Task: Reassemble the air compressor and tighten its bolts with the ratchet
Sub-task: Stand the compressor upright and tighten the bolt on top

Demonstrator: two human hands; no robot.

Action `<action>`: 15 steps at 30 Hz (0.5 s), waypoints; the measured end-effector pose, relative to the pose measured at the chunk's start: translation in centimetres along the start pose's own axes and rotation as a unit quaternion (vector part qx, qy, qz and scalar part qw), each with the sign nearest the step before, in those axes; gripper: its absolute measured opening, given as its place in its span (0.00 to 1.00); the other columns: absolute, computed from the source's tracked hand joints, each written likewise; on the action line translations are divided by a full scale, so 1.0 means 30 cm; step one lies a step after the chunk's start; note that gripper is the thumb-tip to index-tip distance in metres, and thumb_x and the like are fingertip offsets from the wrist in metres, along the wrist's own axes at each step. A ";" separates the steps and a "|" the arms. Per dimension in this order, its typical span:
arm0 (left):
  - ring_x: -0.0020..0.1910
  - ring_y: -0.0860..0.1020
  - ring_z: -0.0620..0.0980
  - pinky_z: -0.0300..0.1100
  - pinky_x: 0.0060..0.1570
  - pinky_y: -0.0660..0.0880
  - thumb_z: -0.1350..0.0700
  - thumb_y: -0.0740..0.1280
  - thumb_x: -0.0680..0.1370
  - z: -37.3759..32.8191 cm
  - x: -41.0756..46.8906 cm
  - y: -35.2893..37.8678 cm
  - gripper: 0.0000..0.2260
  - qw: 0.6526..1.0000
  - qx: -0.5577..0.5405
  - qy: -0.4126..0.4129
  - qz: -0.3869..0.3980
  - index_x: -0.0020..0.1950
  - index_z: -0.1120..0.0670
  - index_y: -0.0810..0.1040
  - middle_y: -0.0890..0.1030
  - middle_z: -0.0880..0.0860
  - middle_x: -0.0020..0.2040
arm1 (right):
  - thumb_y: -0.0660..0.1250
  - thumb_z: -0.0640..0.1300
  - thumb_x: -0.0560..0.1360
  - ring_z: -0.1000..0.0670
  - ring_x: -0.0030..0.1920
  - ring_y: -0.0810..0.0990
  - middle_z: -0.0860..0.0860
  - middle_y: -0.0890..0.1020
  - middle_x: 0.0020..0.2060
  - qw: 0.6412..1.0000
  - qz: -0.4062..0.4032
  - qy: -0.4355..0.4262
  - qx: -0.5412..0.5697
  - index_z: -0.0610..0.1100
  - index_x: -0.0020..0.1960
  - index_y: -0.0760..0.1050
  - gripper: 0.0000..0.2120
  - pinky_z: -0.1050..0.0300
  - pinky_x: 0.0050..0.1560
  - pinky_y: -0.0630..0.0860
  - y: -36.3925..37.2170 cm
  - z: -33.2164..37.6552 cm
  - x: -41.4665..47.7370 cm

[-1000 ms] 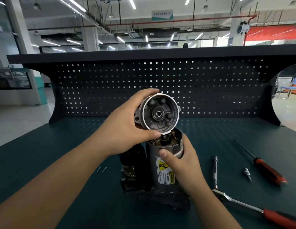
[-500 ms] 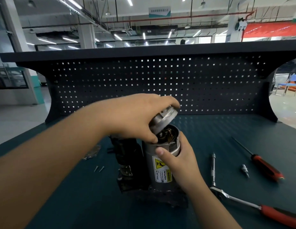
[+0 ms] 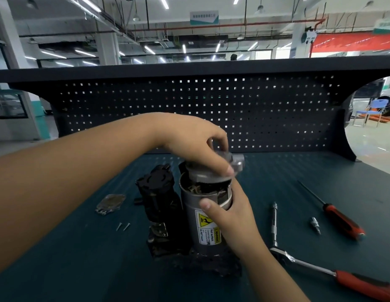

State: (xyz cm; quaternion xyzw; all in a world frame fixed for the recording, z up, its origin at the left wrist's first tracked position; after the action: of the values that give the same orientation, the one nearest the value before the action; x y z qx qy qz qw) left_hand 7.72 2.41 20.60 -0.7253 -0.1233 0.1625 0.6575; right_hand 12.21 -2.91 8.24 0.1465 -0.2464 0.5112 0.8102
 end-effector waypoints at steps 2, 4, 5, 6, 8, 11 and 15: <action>0.42 0.78 0.42 0.39 0.40 0.73 0.30 0.65 0.65 0.026 -0.009 -0.020 0.25 0.997 0.029 -0.069 -0.036 0.53 0.46 0.75 0.79 0.43 0.45 | 0.72 0.62 0.60 0.63 0.51 0.80 0.63 0.82 0.50 1.000 0.001 -0.001 -0.004 0.53 0.59 0.73 0.30 0.74 0.44 0.73 0.002 -0.003 0.002; 0.40 0.77 0.45 0.41 0.35 0.71 0.28 0.61 0.65 0.032 -0.011 -0.043 0.27 0.987 0.078 -0.124 -0.060 0.48 0.50 0.76 0.79 0.47 0.42 | 0.71 0.63 0.60 0.65 0.50 0.79 0.65 0.82 0.49 1.000 -0.001 -0.004 -0.009 0.54 0.59 0.72 0.30 0.76 0.43 0.72 0.003 -0.001 0.005; 0.40 0.77 0.48 0.41 0.34 0.70 0.28 0.60 0.65 0.030 -0.010 -0.051 0.28 0.982 0.098 -0.145 -0.066 0.45 0.52 0.76 0.79 0.49 0.41 | 0.71 0.63 0.60 0.66 0.50 0.79 0.67 0.81 0.49 1.000 -0.002 -0.004 -0.010 0.56 0.58 0.72 0.29 0.76 0.43 0.71 0.003 0.000 0.006; 0.38 0.78 0.50 0.41 0.34 0.70 0.28 0.60 0.66 0.025 -0.008 -0.054 0.28 0.978 0.110 -0.162 -0.065 0.41 0.53 0.76 0.78 0.50 0.38 | 0.71 0.63 0.60 0.66 0.50 0.79 0.67 0.81 0.49 1.000 -0.002 -0.003 -0.012 0.57 0.58 0.72 0.28 0.77 0.43 0.71 0.005 0.001 0.007; 0.35 0.80 0.54 0.42 0.35 0.74 0.29 0.60 0.68 0.017 -0.005 -0.044 0.27 0.974 0.114 -0.193 -0.041 0.35 0.55 0.75 0.78 0.53 0.34 | 0.71 0.63 0.60 0.67 0.50 0.79 0.67 0.81 0.49 1.000 -0.001 -0.001 -0.012 0.58 0.57 0.72 0.27 0.77 0.43 0.71 0.008 0.001 0.007; 0.26 0.80 0.52 0.42 0.37 0.77 0.32 0.59 0.71 0.009 -0.001 0.005 0.27 0.969 0.107 -0.224 0.012 0.35 0.56 0.75 0.79 0.54 0.34 | 0.71 0.63 0.60 0.64 0.50 0.80 0.65 0.82 0.49 1.000 -0.003 -0.001 -0.006 0.55 0.57 0.73 0.27 0.75 0.44 0.72 0.008 -0.001 0.005; 0.15 0.74 0.47 0.40 0.32 0.73 0.34 0.56 0.74 -0.009 0.008 0.033 0.26 0.965 0.112 -0.236 0.007 0.33 0.56 0.73 0.77 0.52 0.29 | 0.70 0.62 0.60 0.64 0.50 0.80 0.64 0.82 0.49 1.000 -0.008 -0.003 -0.003 0.55 0.56 0.73 0.27 0.75 0.44 0.72 0.004 -0.001 0.002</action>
State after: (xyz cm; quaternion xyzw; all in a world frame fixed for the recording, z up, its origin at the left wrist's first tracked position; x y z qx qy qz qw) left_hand 8.02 2.15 19.62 -0.5891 -0.2510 0.3462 0.6857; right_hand 12.14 -2.79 8.25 0.1469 -0.2491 0.5039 0.8139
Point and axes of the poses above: each hand's wrist, its own x-axis towards the middle knuckle, its own y-axis out of the palm, z = x × y, the point moved 8 cm from there along x, towards the middle knuckle
